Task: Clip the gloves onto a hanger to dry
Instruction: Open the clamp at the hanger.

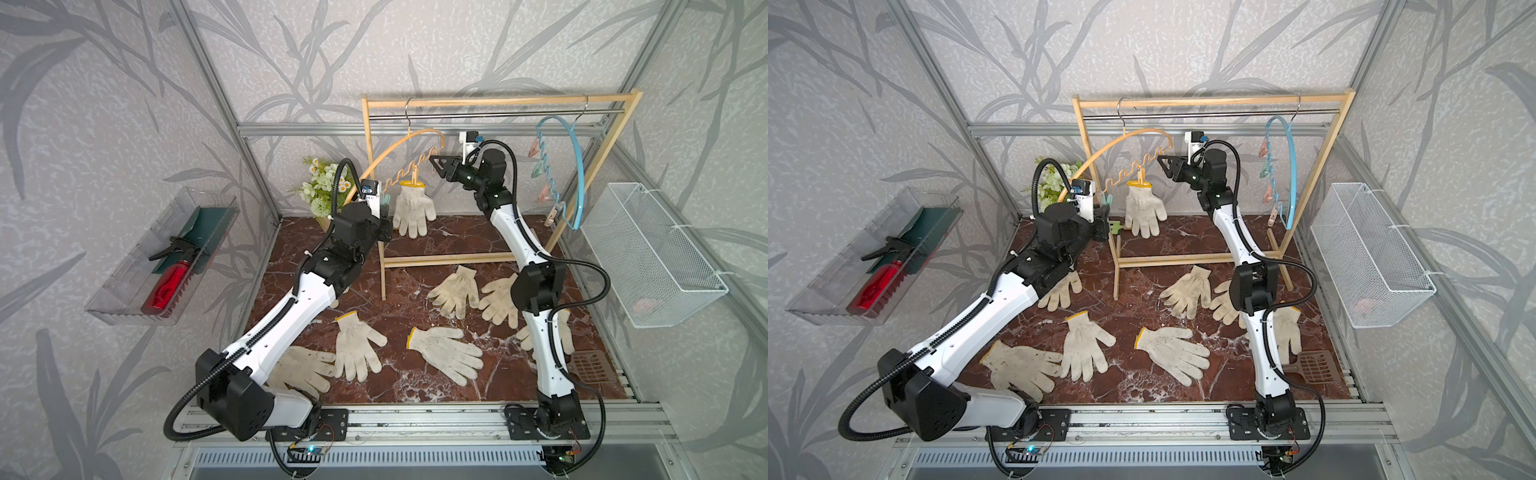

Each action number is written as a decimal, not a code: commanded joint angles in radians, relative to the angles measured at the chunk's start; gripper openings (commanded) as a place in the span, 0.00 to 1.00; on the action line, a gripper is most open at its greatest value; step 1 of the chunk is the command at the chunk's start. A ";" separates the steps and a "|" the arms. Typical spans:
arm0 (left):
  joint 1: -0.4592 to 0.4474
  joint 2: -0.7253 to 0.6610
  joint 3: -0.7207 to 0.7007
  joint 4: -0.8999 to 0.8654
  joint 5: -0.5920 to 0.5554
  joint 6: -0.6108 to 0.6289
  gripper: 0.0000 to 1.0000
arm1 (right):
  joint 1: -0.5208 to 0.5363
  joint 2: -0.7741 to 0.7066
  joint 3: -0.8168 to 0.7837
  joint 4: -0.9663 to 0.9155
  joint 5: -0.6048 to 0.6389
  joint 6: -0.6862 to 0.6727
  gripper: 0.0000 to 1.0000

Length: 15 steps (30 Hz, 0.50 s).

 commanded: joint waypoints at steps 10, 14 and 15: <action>0.005 0.000 0.022 -0.002 0.009 0.011 0.28 | 0.004 -0.008 0.026 0.015 -0.007 -0.012 0.47; 0.005 -0.003 0.022 -0.001 0.008 0.013 0.28 | 0.004 -0.001 0.039 0.031 -0.018 -0.004 0.48; 0.005 -0.002 0.022 -0.002 0.008 0.013 0.28 | 0.004 0.001 0.039 0.039 -0.022 0.001 0.48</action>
